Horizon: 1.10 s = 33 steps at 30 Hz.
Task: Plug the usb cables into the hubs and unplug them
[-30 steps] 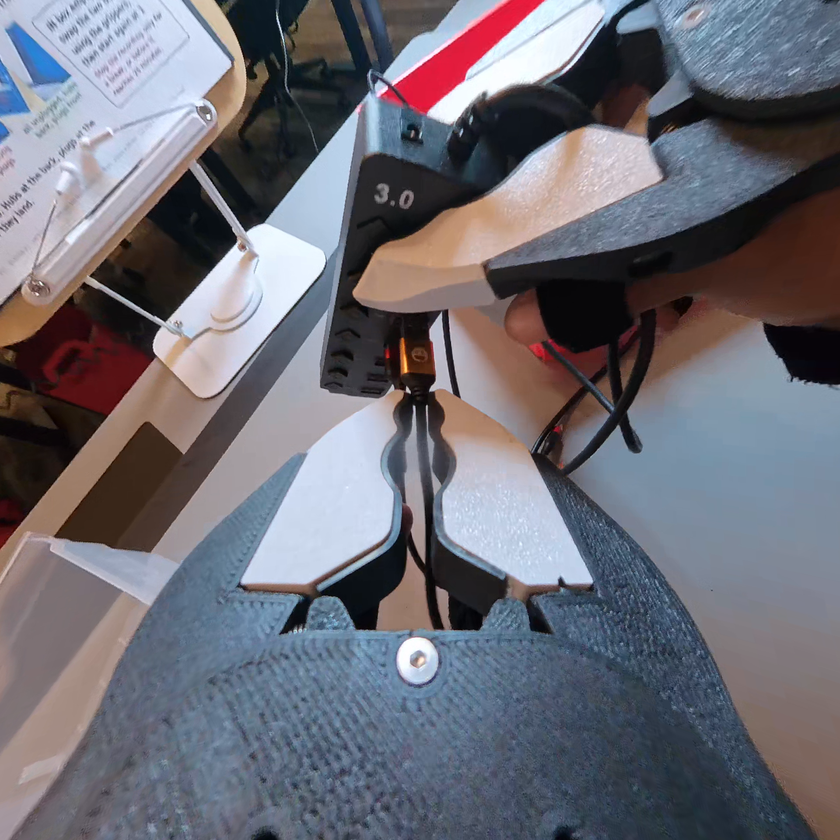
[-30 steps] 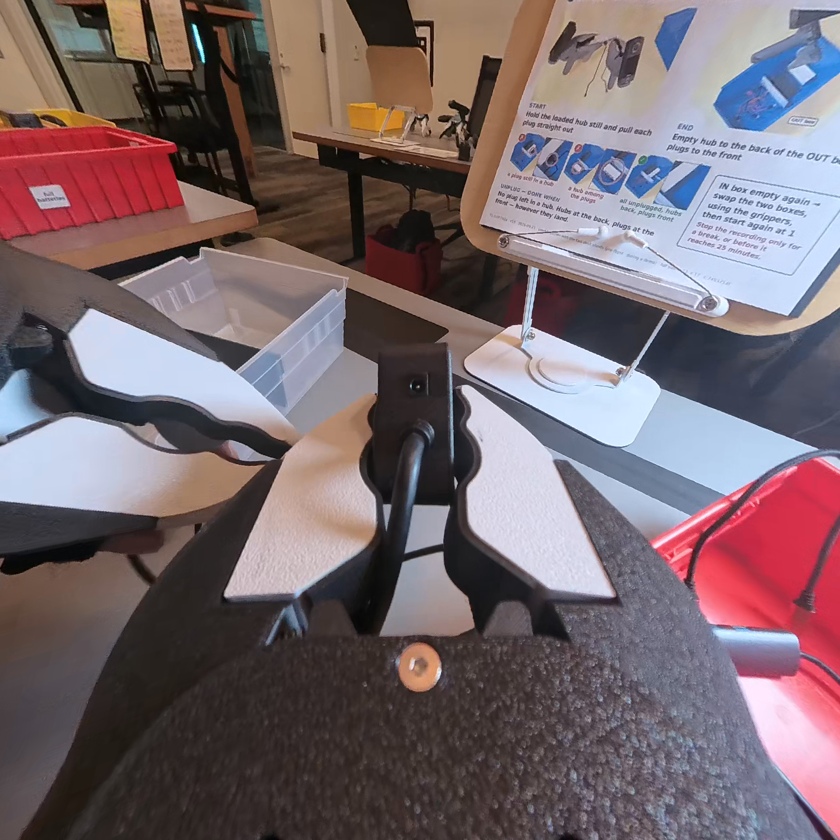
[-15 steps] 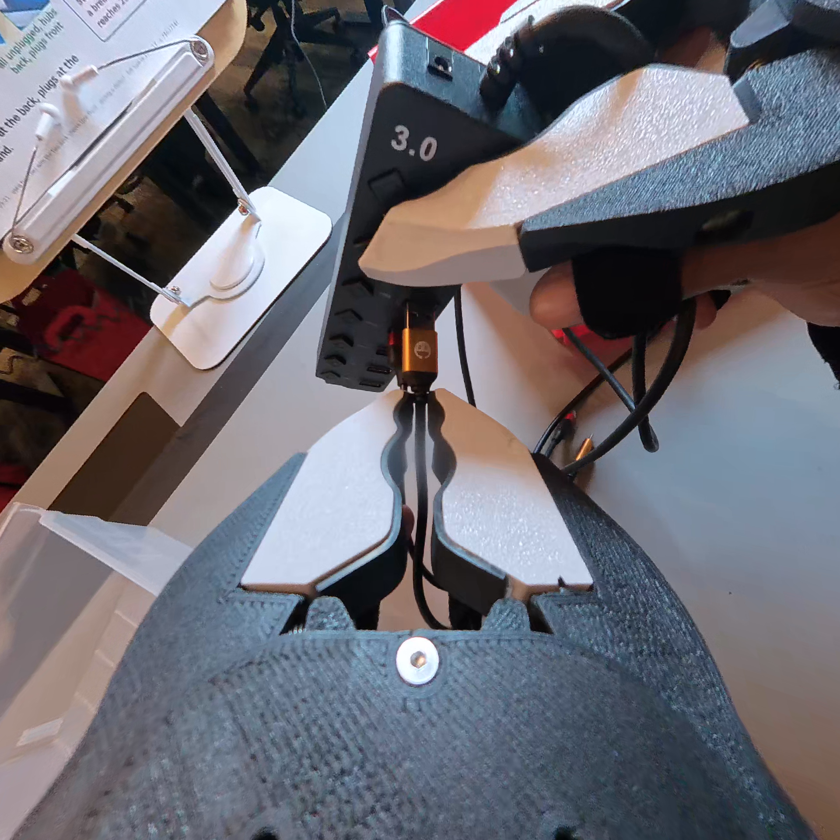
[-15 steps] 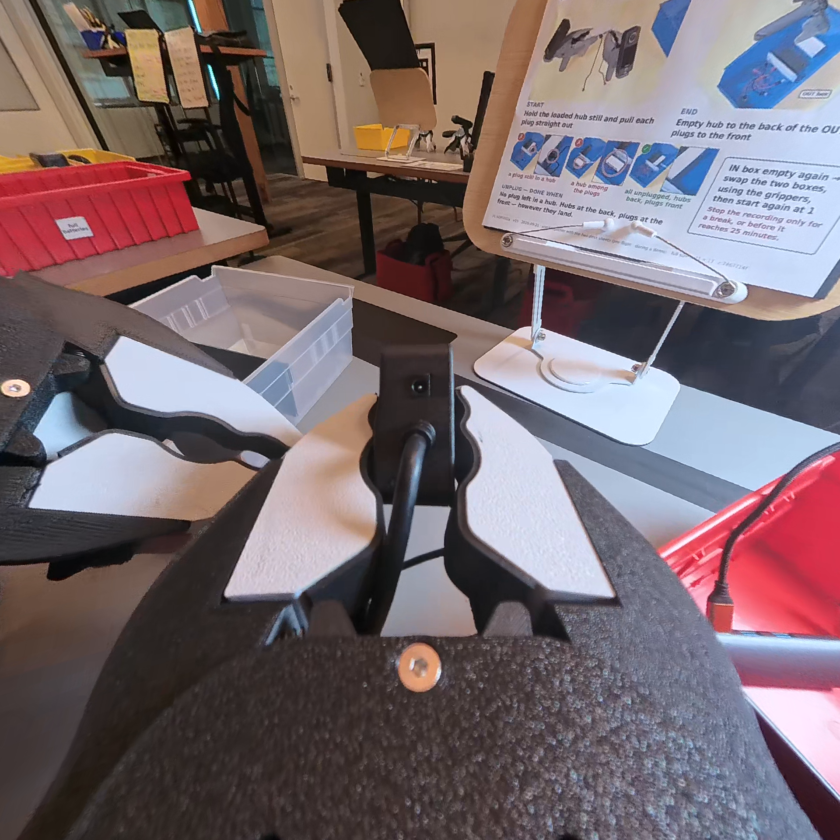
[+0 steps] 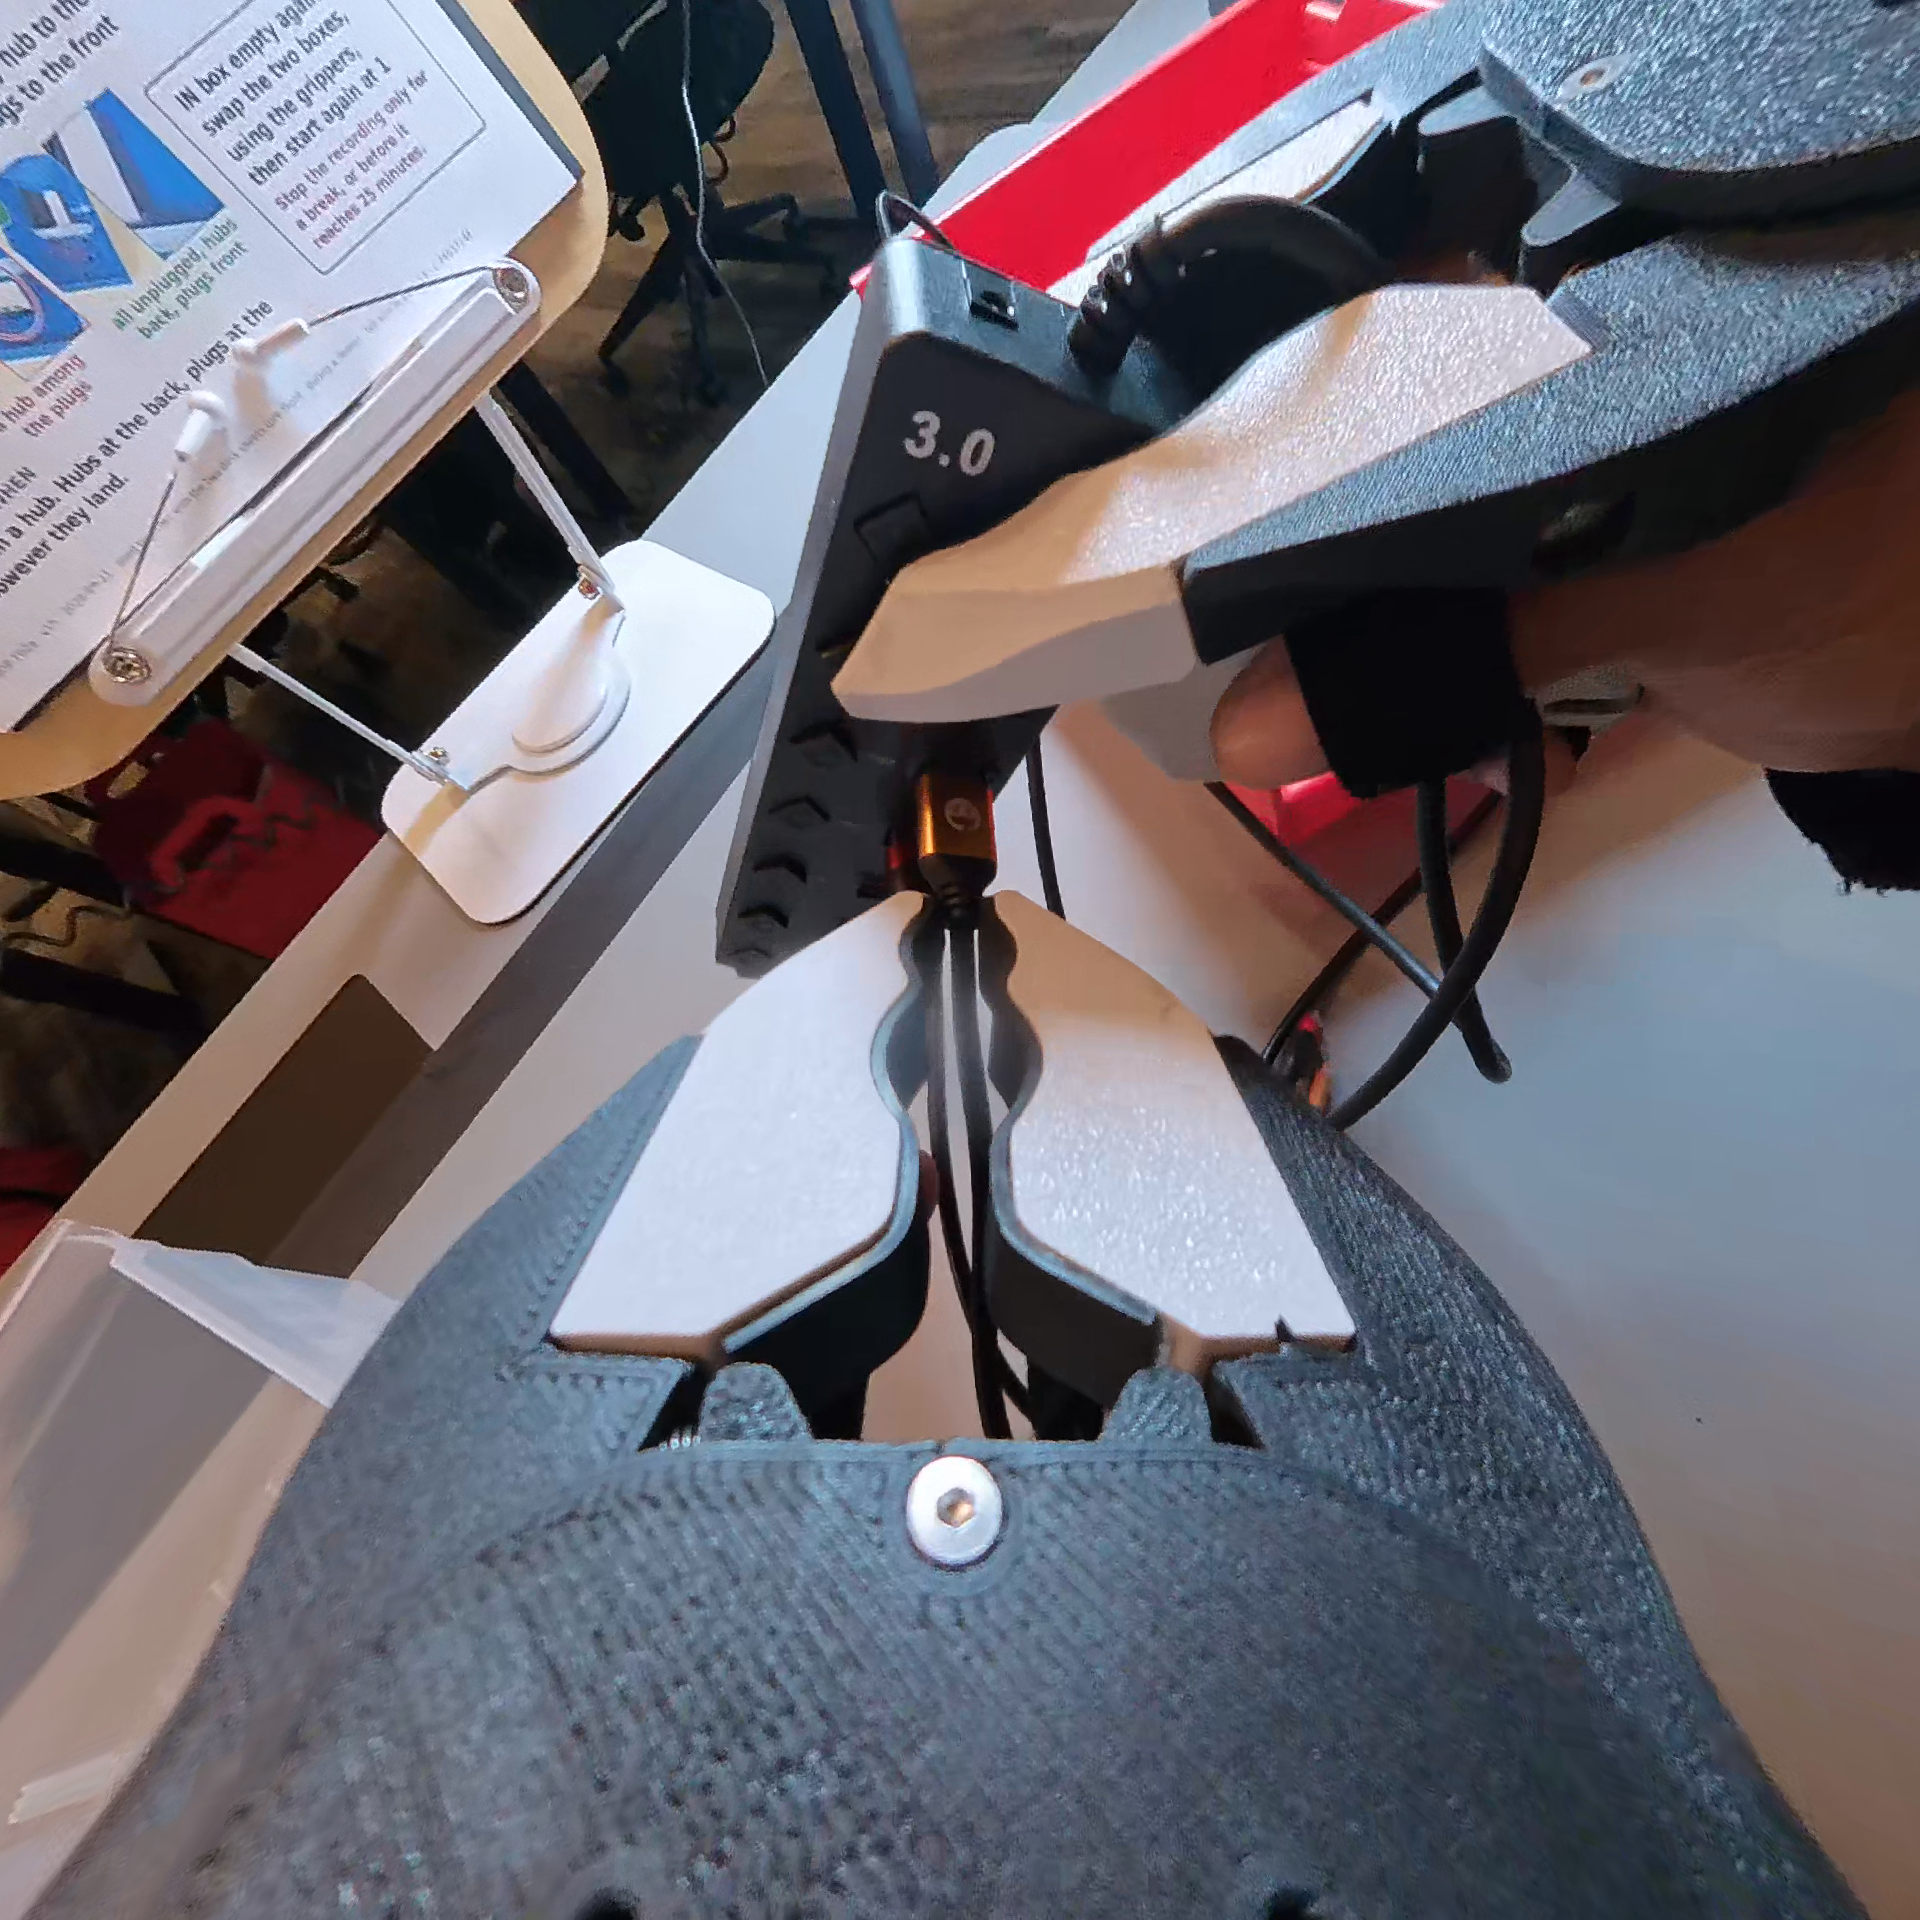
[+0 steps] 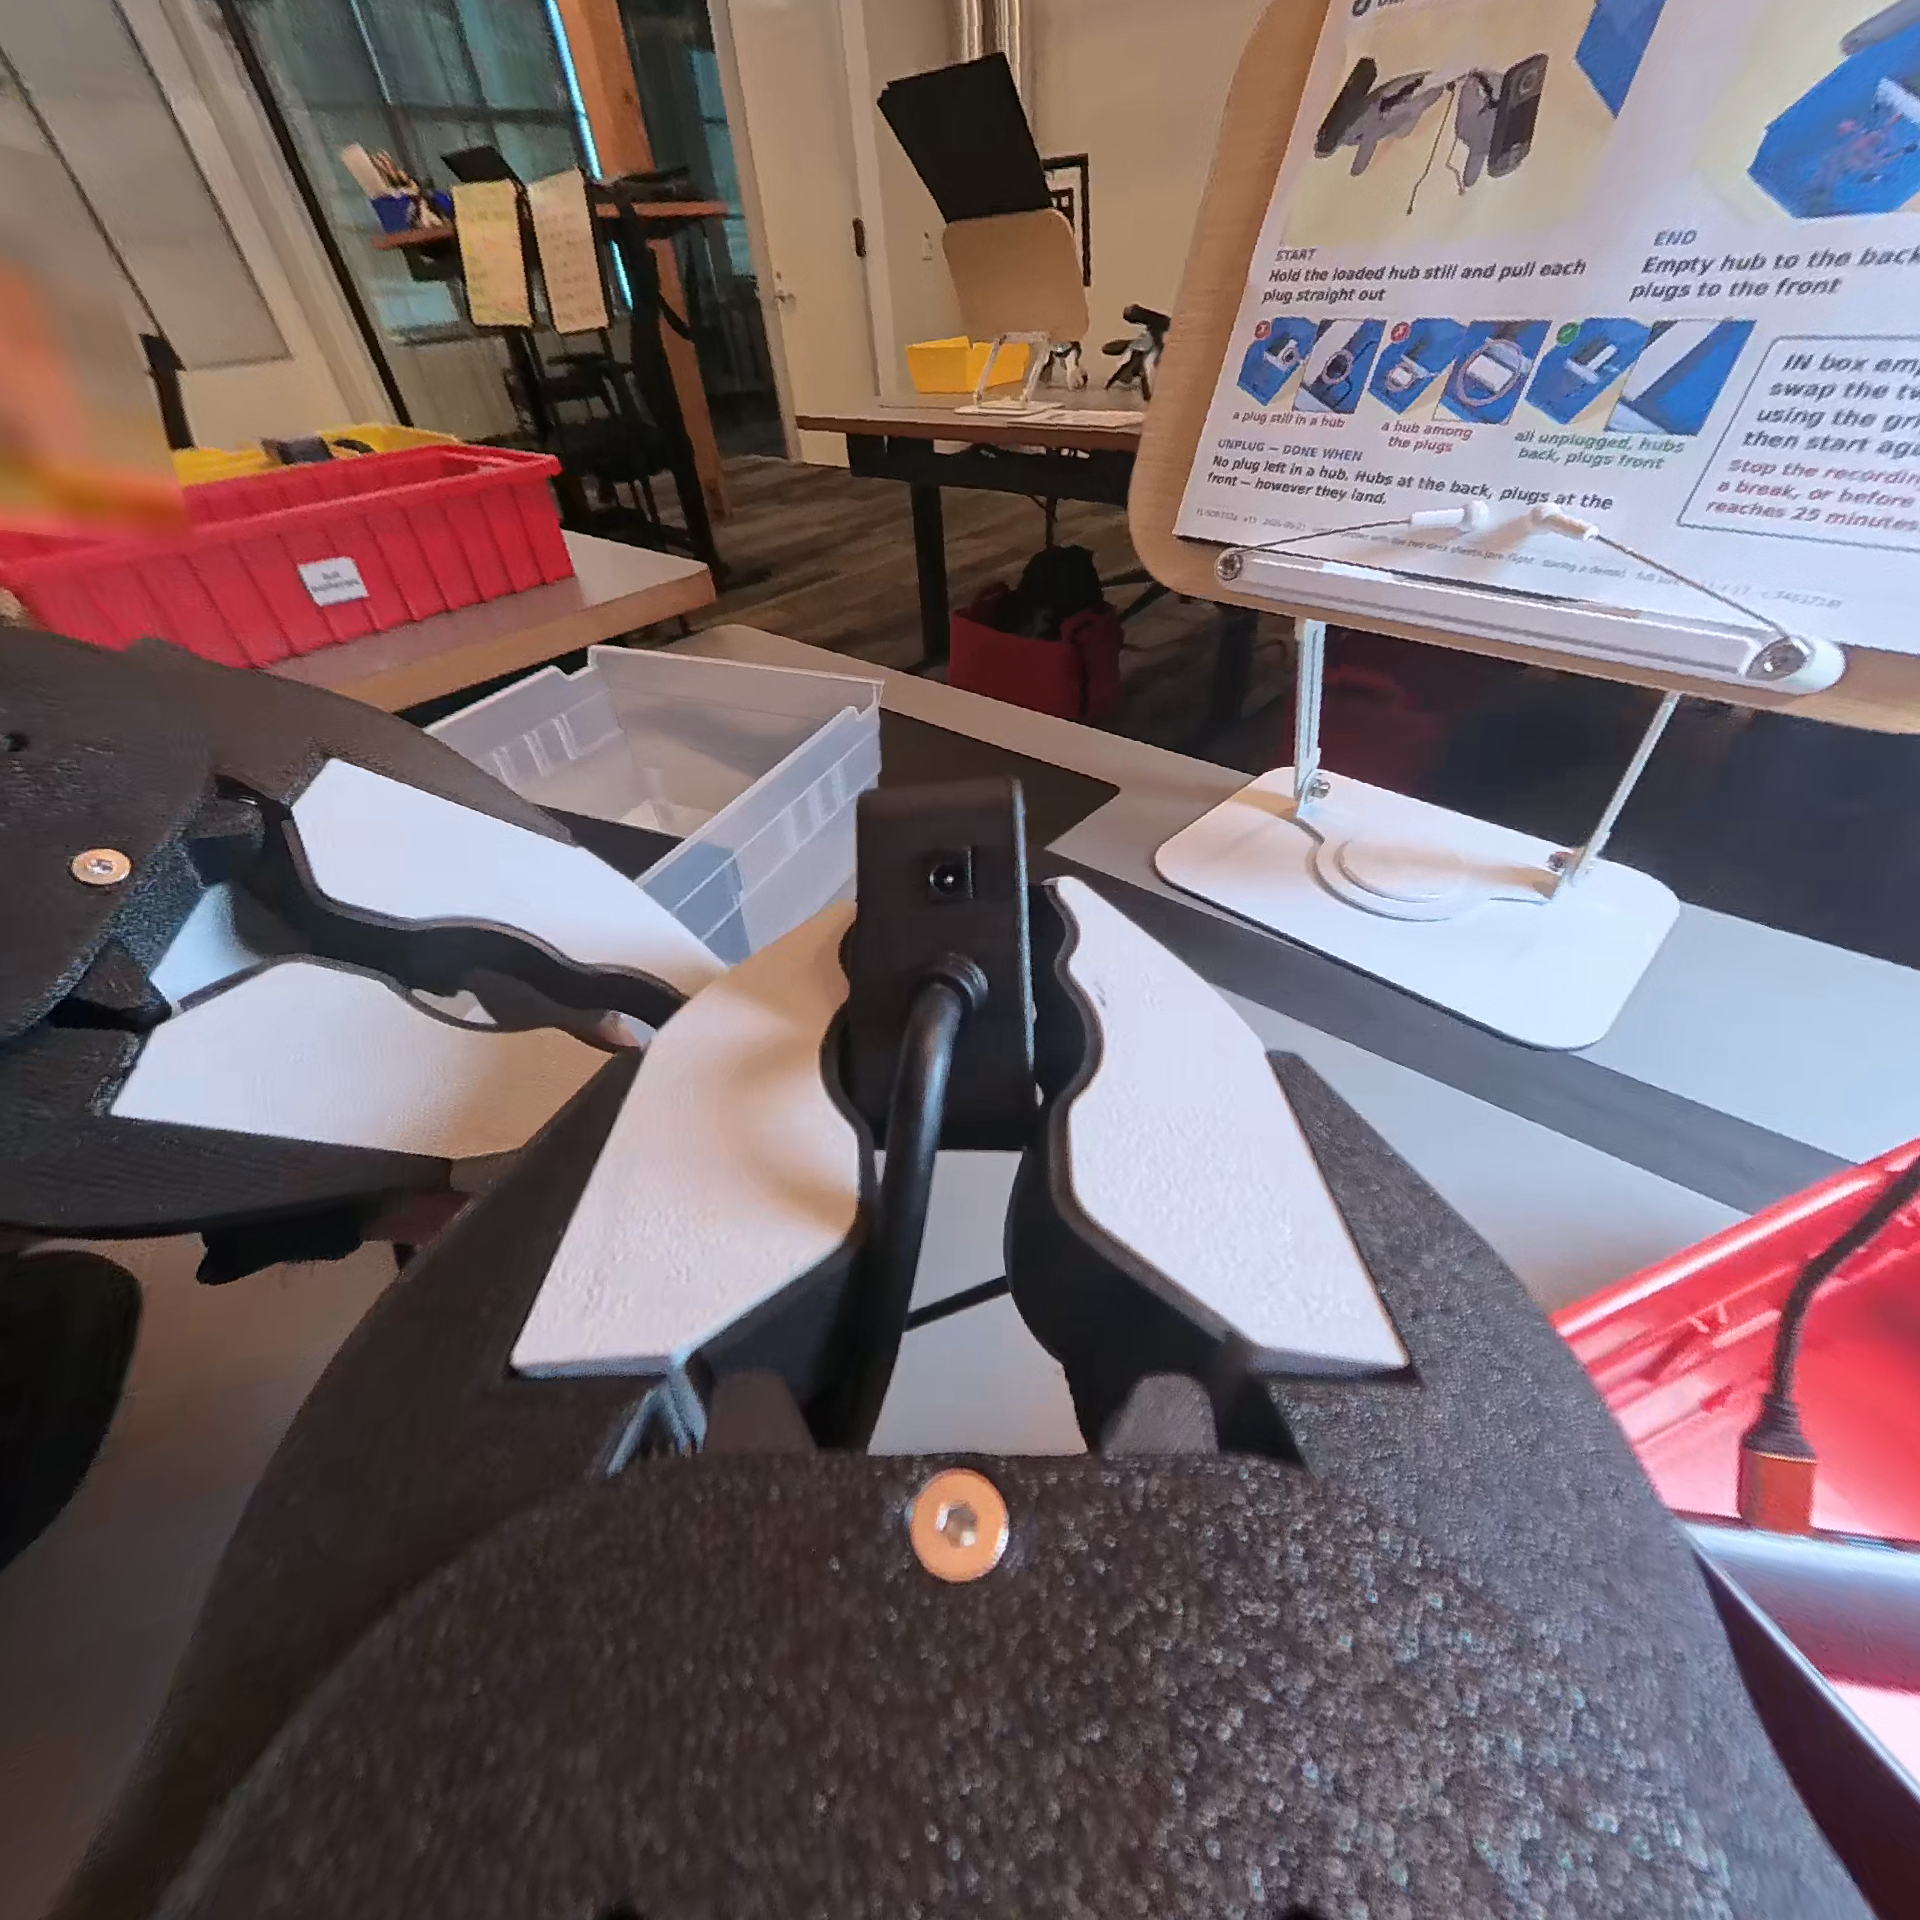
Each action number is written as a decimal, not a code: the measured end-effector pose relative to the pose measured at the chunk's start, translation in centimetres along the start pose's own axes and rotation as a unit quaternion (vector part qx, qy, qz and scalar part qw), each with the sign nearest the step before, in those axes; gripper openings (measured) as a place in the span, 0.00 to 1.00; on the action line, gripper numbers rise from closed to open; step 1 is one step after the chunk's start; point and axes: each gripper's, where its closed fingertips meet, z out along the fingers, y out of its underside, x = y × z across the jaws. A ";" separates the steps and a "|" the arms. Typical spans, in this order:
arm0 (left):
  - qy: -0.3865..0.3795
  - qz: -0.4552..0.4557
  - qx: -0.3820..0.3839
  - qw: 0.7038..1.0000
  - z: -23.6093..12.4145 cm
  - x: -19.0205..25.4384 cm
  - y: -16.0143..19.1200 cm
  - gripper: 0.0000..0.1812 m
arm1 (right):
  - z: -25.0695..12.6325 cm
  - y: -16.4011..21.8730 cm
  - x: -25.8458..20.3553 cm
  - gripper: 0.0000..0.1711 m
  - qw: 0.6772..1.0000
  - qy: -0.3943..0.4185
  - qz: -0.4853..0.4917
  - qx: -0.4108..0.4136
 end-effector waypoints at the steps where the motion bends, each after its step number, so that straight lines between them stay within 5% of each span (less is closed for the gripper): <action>1: 0.001 0.002 0.004 1.000 0.0 0.0 -0.1 0.04 | 0.0 0.0 0.1 0.16 1.000 -0.001 0.001 0.002; 6: 0.084 -0.061 0.095 0.990 -2.6 0.0 -2.5 0.12 | -1.0 -1.4 -0.3 0.16 0.999 -0.034 -0.019 0.026; 9: 0.125 -0.098 0.144 0.977 -5.6 -2.1 -3.1 0.20 | -2.9 -2.6 -2.7 0.16 0.985 -0.148 -0.072 0.043; 15: 0.254 0.090 0.091 0.959 -6.9 4.1 -0.1 0.33 | -8.4 -3.2 -9.6 0.16 0.907 -0.411 -0.080 0.041; 17: 0.283 0.119 0.096 0.947 -6.4 6.4 -0.4 0.17 | -8.2 -3.8 -9.6 0.16 0.914 -0.396 -0.079 0.045; 20: 0.303 0.055 0.127 0.943 -6.2 5.7 -1.4 0.14 | -7.5 -4.3 -6.6 0.32 0.948 -0.301 -0.097 0.021; 25: 0.309 -0.009 0.138 0.941 -7.5 2.3 -0.5 0.13 | -9.9 -4.6 -3.6 0.32 0.959 -0.245 -0.143 -0.025; 33: 0.266 0.085 0.053 0.959 -6.9 4.7 0.1 0.13 | -7.1 4.1 -6.4 0.32 0.880 -0.196 -0.343 -0.262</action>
